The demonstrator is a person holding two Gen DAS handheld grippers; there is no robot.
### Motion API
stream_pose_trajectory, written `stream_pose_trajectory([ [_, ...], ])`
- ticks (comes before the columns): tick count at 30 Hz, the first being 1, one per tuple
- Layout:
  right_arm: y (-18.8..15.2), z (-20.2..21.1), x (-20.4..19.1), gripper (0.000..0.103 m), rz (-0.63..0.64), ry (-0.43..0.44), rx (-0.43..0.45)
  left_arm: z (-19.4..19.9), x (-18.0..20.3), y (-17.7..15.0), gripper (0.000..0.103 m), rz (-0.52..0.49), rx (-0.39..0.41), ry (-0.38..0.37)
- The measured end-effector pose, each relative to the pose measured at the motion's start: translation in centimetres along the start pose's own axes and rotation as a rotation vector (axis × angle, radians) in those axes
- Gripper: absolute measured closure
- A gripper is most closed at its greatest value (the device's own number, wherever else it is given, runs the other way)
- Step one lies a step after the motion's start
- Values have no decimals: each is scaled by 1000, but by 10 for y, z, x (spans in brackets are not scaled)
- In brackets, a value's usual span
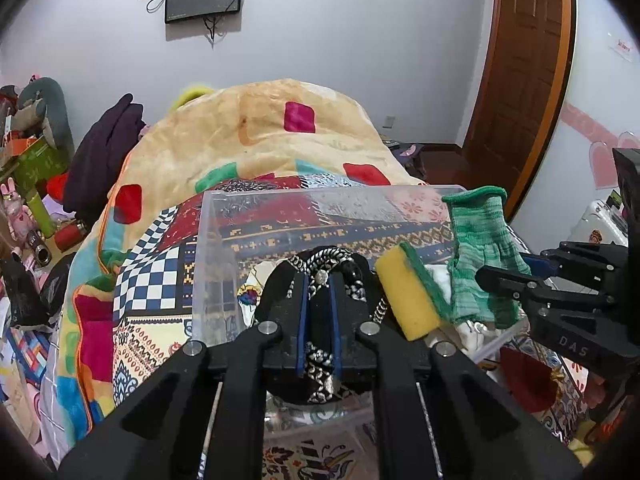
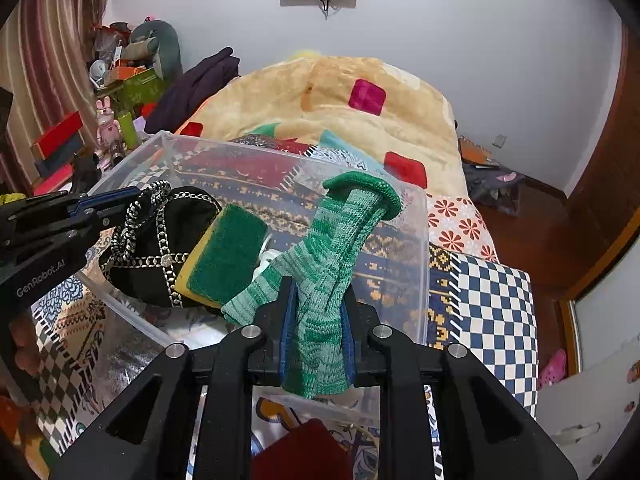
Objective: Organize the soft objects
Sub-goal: 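Carry the green sock over the box and open the right tool, then grasp the silver sparkly pouch with the left tool while the right tool grasps the red velvet pouch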
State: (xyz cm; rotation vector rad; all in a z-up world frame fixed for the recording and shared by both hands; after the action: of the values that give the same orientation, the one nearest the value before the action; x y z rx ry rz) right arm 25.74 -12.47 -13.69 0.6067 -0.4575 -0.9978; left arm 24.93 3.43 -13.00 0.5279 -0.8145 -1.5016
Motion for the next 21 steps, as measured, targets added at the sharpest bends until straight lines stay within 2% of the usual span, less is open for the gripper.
stream_pose_trajectory([
  [3, -3, 6, 0, 70, 3, 8, -5, 7, -1, -1, 82, 9, 11, -7],
  [5, -5, 13, -2, 65, 13, 8, 6, 13, -2, -1, 70, 20, 21, -14],
  [10, -8, 34, -1, 54, 33, -3, 48, 34, 0, -2, 61, 26, 60, -33],
  [14, -9, 56, 4, 52, 15, -1, 102, 53, 3, -3, 42, 11, 102, -27],
  [15, -9, 60, 4, 51, 10, 0, 112, 58, 5, -5, 40, 6, 111, -26],
  [17, -11, 71, 7, 37, -1, -1, 138, 64, 9, -9, 37, -1, 117, -37],
  [21, -19, 85, 10, 23, -21, -6, 169, 72, 17, -19, 27, -9, 115, -58],
])
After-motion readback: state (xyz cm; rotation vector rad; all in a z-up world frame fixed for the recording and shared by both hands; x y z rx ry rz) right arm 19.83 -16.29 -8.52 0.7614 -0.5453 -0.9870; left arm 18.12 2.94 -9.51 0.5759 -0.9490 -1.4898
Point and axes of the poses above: each gripper's, at about its wrist camera, not at the fingertips, and z roughly against the way its jaws point, x to its right, y to its top, the point moved 6 cm from there along -z, roughly the way its jaws point, and after that the axes turned 6 degrees about -y, right-handed, at the moved point
